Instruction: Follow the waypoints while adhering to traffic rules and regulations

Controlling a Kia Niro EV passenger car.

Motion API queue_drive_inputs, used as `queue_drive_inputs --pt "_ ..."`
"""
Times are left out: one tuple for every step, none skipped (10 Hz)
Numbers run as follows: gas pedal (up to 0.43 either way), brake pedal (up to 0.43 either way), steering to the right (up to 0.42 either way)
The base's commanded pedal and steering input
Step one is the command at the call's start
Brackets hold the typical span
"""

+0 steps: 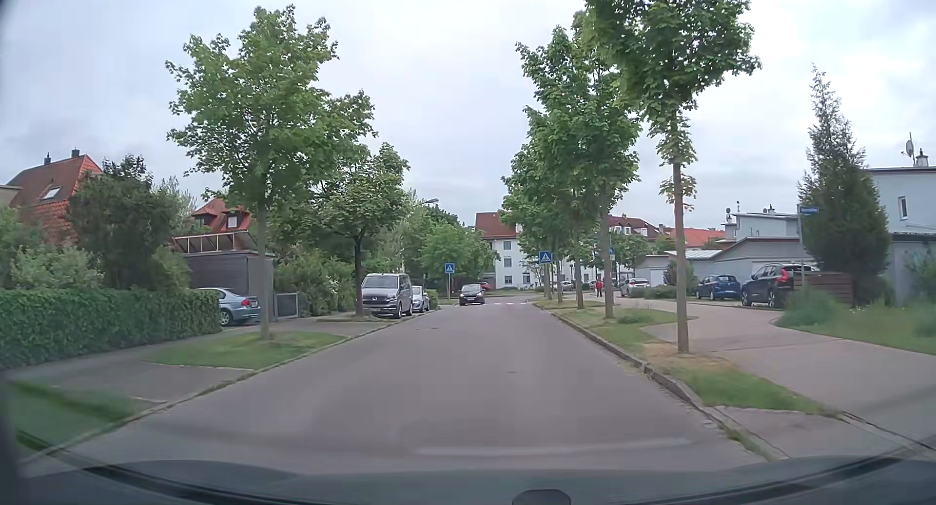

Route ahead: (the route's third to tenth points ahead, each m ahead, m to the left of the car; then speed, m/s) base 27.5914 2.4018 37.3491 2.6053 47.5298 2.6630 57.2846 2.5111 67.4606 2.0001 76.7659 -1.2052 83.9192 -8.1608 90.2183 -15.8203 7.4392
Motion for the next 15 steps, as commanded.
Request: queue_drive_inputs --pt "0.079 0.0 0.008" --pt "0.067 0.0 0.009" --pt "0.067 0.0 0.01" --pt "0.067 0.0 0.01" --pt "0.067 0.0 0.01" --pt "0.067 0.0 0.01" --pt "0.067 0.0 0.01" --pt "0.067 0.0 0.01" --pt "0.067 0.0 0.01" --pt "0.059 0.0 0.01" --pt "0.039 0.0 0.009" --pt "0.028 0.0 0.009" --pt "0.028 0.0 0.008" --pt "0.028 0.0 0.008" --pt "0.02 0.0 0.007"
